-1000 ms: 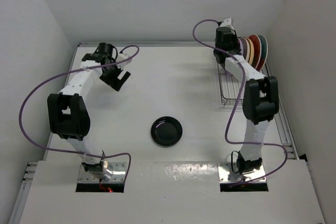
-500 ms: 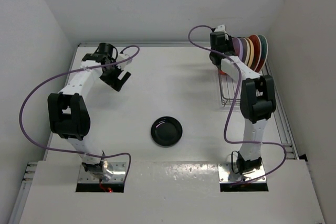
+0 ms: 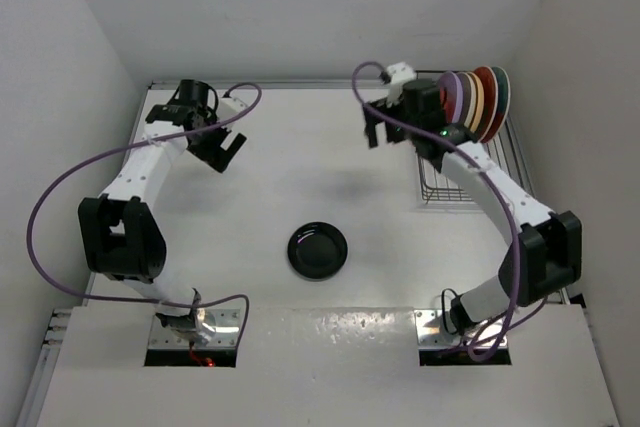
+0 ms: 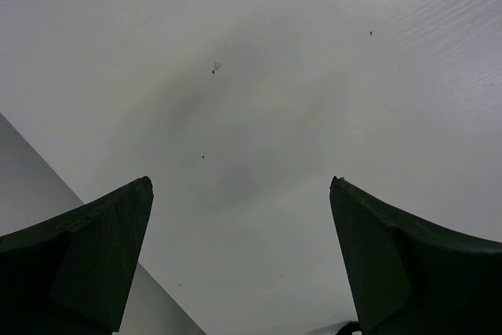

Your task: Load the plates into the dish rack

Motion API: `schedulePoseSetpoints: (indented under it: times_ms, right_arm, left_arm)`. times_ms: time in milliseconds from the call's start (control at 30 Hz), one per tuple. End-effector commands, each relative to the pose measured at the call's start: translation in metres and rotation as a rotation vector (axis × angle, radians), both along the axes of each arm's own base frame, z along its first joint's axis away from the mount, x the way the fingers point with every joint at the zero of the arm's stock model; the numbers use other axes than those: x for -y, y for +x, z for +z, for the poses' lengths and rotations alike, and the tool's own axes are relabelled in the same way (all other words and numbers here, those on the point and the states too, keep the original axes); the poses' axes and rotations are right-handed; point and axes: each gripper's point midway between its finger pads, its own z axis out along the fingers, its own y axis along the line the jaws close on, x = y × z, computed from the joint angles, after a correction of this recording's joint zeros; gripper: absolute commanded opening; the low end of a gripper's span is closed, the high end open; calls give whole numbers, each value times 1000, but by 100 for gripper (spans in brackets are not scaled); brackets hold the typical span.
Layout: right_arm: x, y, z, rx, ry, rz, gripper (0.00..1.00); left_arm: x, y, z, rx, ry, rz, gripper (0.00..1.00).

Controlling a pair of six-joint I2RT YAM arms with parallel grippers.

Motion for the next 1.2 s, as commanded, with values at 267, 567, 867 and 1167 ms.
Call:
schedulePoseSetpoints:
  times_ms: [267,567,867,1167]
  right_arm:
    - [-126,-176,-172,-645,400,394,87]
    - [-137,-235,-237,-846,358,451,67]
    - [-142,-229,-264,-912,345,437,9]
    - [-150,-162,-182,-679,440,456,0]
  left_arm:
    - [0,-32,11,35,-40,16,100]
    - [-5,-49,18,64,-38,37,100]
    - [-12,-52,20,73,-23,57,100]
    - [-18,-45,12,47,-10,59,100]
